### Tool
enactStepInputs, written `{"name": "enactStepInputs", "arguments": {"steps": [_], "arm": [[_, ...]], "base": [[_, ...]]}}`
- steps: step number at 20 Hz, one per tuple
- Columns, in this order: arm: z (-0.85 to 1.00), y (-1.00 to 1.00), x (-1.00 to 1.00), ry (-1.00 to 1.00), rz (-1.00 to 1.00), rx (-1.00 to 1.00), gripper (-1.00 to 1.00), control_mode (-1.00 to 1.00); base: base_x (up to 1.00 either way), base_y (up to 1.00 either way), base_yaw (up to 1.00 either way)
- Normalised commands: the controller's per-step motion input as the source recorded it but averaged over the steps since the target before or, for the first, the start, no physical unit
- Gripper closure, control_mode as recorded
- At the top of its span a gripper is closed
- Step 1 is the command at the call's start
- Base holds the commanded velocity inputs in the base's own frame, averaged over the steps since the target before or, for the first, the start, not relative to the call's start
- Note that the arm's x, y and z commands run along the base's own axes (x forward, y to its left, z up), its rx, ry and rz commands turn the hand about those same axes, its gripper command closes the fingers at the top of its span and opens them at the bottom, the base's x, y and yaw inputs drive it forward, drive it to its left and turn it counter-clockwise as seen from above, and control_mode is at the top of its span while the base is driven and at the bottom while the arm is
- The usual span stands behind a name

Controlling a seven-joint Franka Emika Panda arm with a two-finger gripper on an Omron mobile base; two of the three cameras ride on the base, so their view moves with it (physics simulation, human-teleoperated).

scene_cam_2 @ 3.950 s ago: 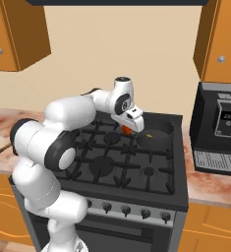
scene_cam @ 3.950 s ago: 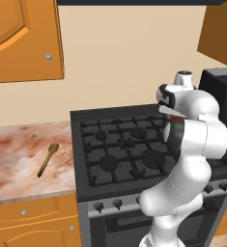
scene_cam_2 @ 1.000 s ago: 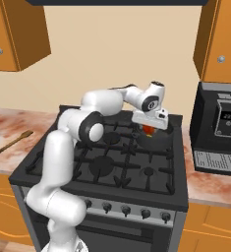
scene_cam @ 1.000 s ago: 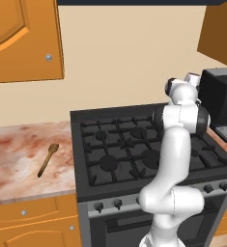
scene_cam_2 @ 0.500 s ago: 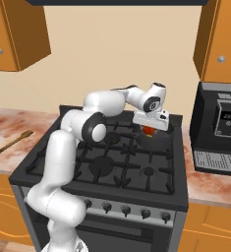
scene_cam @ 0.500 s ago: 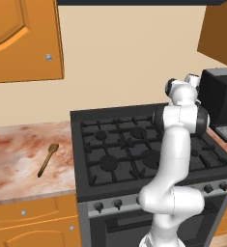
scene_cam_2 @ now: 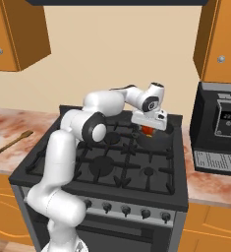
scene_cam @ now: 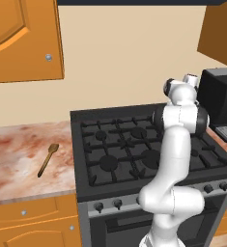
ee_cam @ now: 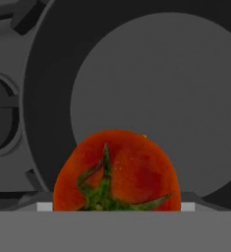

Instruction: Put the lemon and tomato in the pot. Retrieve the spatula and lightly stir the vegetables in the pot.

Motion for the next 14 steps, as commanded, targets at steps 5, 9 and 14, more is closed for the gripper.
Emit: {"name": "enactStepInputs", "arguments": {"steps": [5, 9, 14], "arm": [[0.00, 0.04, 0.00, 0.00, 0.00, 0.00, -1.00, -1.00], [0.00, 0.00, 0.00, 0.00, 0.00, 0.00, -1.00, -1.00], [0.00, 0.01, 0.00, 0.00, 0.00, 0.00, -1.00, -1.00]], "base": [[0.00, 0.00, 0.00], [0.00, 0.00, 0.00], [0.00, 0.00, 0.00]]}}
